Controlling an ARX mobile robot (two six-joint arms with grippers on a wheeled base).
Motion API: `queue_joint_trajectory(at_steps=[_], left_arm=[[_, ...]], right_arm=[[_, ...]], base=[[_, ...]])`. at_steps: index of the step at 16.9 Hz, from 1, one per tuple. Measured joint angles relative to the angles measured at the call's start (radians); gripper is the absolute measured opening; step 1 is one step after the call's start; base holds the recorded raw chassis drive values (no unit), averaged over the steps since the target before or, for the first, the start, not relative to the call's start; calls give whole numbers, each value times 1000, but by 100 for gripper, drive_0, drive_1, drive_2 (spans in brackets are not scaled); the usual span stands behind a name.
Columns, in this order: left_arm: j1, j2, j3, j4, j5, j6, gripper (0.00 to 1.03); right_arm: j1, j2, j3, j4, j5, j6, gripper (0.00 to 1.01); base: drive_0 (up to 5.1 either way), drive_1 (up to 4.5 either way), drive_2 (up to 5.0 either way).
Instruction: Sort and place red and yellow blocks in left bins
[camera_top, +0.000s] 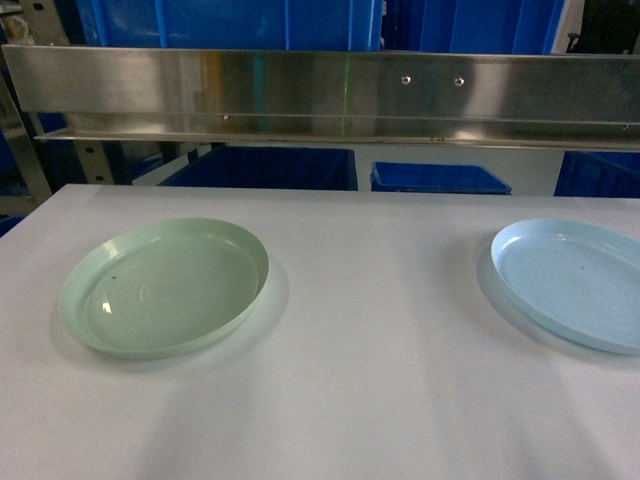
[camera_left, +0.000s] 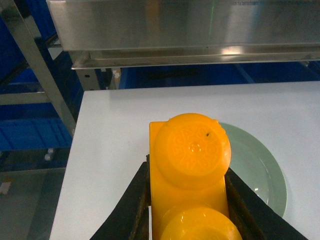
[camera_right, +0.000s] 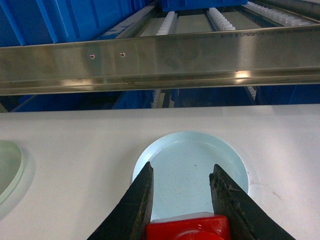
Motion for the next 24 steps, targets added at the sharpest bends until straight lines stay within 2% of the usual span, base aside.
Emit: queue_joint_trajectory(at_steps=[4, 13, 20, 24], left_arm=[[2, 17, -7, 39, 1, -3, 29], [2, 17, -7, 39, 1, -3, 29], [2, 22, -7, 39, 7, -3, 29], [2, 22, -8, 39, 7, -3, 29]], right_arm=[[0, 0, 0, 0, 0, 0, 28], [0, 0, 0, 0, 0, 0, 28], [-1, 4, 0, 1, 6, 0, 28], [0, 4, 0, 1, 5, 0, 28]], base=[[0, 0, 0], [0, 0, 0], [-415, -31, 444], [-488, 315, 177]])
